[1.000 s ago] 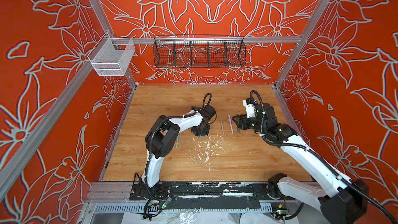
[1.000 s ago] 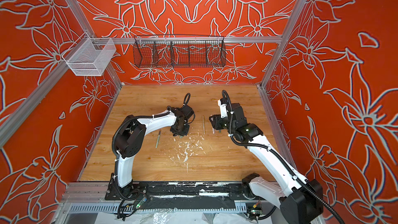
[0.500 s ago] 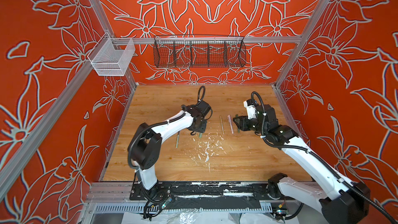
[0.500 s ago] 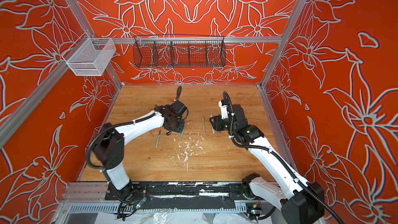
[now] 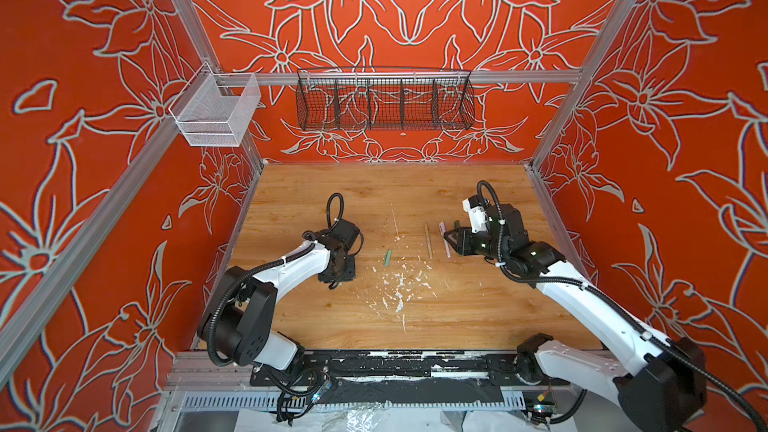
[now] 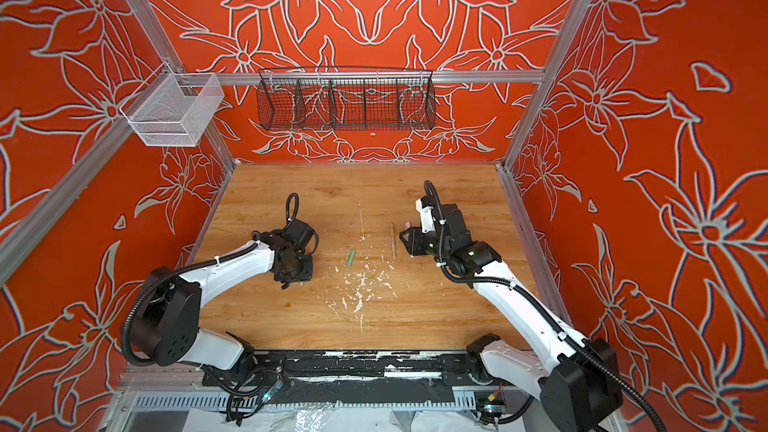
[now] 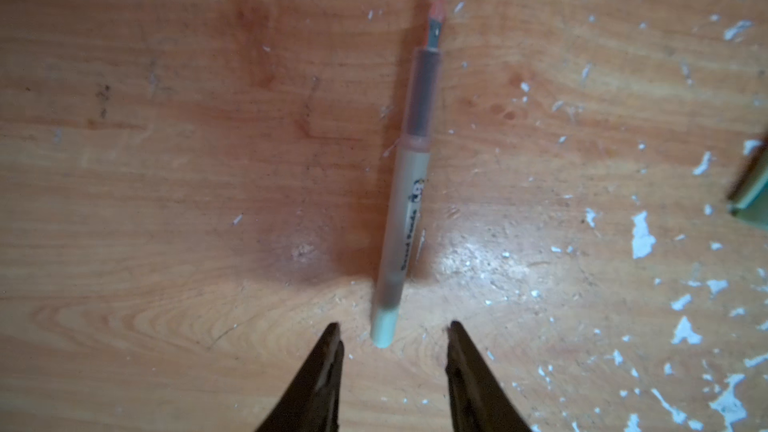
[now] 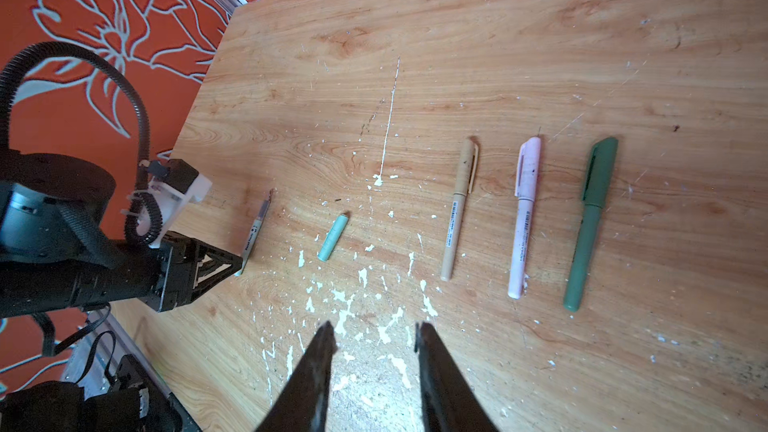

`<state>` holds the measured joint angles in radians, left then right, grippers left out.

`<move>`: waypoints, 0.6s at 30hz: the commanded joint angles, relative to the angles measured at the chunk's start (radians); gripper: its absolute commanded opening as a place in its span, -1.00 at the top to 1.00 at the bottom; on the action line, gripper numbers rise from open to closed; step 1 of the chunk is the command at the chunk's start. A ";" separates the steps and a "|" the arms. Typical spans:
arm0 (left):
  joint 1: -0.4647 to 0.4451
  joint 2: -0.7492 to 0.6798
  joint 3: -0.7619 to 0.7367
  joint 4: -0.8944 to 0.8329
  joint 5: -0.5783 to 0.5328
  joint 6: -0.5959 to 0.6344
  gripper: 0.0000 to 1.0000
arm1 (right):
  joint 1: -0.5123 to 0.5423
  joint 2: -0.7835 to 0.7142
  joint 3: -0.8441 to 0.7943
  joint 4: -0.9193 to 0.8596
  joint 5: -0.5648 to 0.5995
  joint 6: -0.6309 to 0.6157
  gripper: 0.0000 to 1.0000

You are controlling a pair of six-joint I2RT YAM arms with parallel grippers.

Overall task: Insert the pens into the pen caps
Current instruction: 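Grasp the mint fountain pen with the left gripper and raise it nib up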

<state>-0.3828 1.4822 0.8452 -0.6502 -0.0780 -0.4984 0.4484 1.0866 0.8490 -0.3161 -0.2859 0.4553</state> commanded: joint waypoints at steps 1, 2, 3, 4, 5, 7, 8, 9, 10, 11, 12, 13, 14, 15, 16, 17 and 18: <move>0.016 0.028 -0.006 0.055 0.021 -0.002 0.26 | 0.010 0.002 0.002 0.018 -0.010 0.016 0.28; 0.016 0.039 -0.007 0.056 0.018 -0.001 0.28 | 0.012 0.000 0.001 0.018 -0.009 0.017 0.29; 0.016 0.047 -0.008 0.061 0.016 0.004 0.31 | 0.011 -0.001 0.002 0.018 -0.007 0.019 0.29; 0.016 0.058 -0.009 0.067 0.017 0.006 0.32 | 0.012 -0.001 0.001 0.016 -0.006 0.019 0.29; 0.016 0.065 -0.010 0.069 0.013 0.009 0.33 | 0.012 -0.001 -0.001 0.017 -0.004 0.020 0.29; 0.016 0.086 -0.005 0.070 0.005 0.014 0.37 | 0.016 -0.001 -0.002 0.020 -0.004 0.024 0.29; 0.016 0.095 -0.001 0.069 0.002 0.017 0.38 | 0.017 0.001 -0.002 0.022 -0.002 0.026 0.29; 0.017 0.106 0.002 0.068 -0.003 0.019 0.42 | 0.019 0.003 0.000 0.022 -0.002 0.026 0.30; 0.016 0.115 0.008 0.066 -0.007 0.025 0.50 | 0.022 0.006 0.001 0.023 -0.002 0.028 0.30; 0.017 0.120 0.011 0.064 -0.009 0.027 0.57 | 0.022 0.007 0.002 0.022 -0.002 0.027 0.30; 0.016 0.127 0.016 0.061 -0.011 0.028 0.60 | 0.023 0.009 0.002 0.022 -0.001 0.028 0.30; 0.016 0.132 0.017 0.060 -0.011 0.030 0.60 | 0.025 0.011 0.004 0.022 -0.002 0.028 0.30; 0.016 0.136 0.019 0.063 -0.012 0.030 0.61 | 0.025 0.012 0.004 0.023 -0.001 0.028 0.30; 0.016 0.142 0.020 0.063 -0.015 0.032 0.61 | 0.027 0.011 0.007 0.023 -0.001 0.028 0.30; 0.016 0.146 0.019 0.064 -0.018 0.035 0.61 | 0.027 0.011 0.006 0.024 0.000 0.030 0.30; 0.016 0.151 0.020 0.063 -0.025 0.038 0.62 | 0.028 0.012 0.005 0.025 -0.002 0.031 0.30; 0.017 0.157 0.022 0.057 -0.032 0.042 0.66 | 0.029 0.012 0.008 0.026 -0.003 0.033 0.30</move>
<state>-0.3702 1.5948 0.8715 -0.5819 -0.0746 -0.4679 0.4675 1.0939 0.8490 -0.3065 -0.2897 0.4744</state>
